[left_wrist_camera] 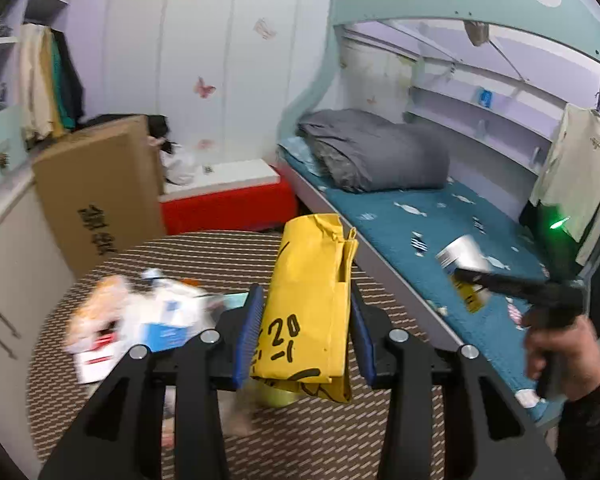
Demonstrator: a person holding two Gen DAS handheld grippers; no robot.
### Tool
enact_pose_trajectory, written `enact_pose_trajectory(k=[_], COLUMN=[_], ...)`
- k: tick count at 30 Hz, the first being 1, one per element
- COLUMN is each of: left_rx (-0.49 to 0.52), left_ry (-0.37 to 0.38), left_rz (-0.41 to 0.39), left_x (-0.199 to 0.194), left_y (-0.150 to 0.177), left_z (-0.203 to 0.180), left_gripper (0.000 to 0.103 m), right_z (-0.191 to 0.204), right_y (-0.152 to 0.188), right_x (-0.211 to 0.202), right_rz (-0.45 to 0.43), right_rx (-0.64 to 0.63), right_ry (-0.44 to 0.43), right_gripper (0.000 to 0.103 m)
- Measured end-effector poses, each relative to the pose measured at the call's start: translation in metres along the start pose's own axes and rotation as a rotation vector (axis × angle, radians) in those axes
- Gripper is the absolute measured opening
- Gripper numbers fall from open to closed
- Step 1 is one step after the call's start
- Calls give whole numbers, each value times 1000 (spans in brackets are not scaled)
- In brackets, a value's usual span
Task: Collect trash
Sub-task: 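Carry both items to the blue wastebasket and open both tools over it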
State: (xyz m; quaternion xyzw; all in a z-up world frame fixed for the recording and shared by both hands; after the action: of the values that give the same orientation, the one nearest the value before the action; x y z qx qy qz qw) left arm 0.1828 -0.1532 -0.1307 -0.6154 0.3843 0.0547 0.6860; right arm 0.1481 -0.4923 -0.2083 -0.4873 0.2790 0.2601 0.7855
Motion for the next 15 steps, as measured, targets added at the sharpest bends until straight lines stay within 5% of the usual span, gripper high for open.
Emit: enact_pose_trajectory(k=[5,12,15], left_rx=[1,32,48], left_ry=[53,63,76], left_rz=[85,194,226], left_x=[52,118,141], left_y=[-3,0,0], left_z=[-39,-77,-91], left_gripper=[41,41,41], right_z=[-83,-150,-176], right_y=[13,34,42], right_x=[67,146,169], right_rz=[111,209,238], right_rx=[162,324,388], right_ry=[29,39,62], right_gripper=[47,51,73])
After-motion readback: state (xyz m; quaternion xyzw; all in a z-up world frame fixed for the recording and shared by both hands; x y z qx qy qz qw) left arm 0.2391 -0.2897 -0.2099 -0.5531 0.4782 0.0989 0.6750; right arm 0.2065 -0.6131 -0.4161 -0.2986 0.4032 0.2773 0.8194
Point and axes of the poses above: each gripper's, at about its wrist camera, not at the fingertips, and x roughly the way its jaws point, z to its left, y to its underside, the point moved 3 cm from there along x, roughly the way its jaws point, and after that the axes turned 3 degrees about -y, right-handed, at the moved point
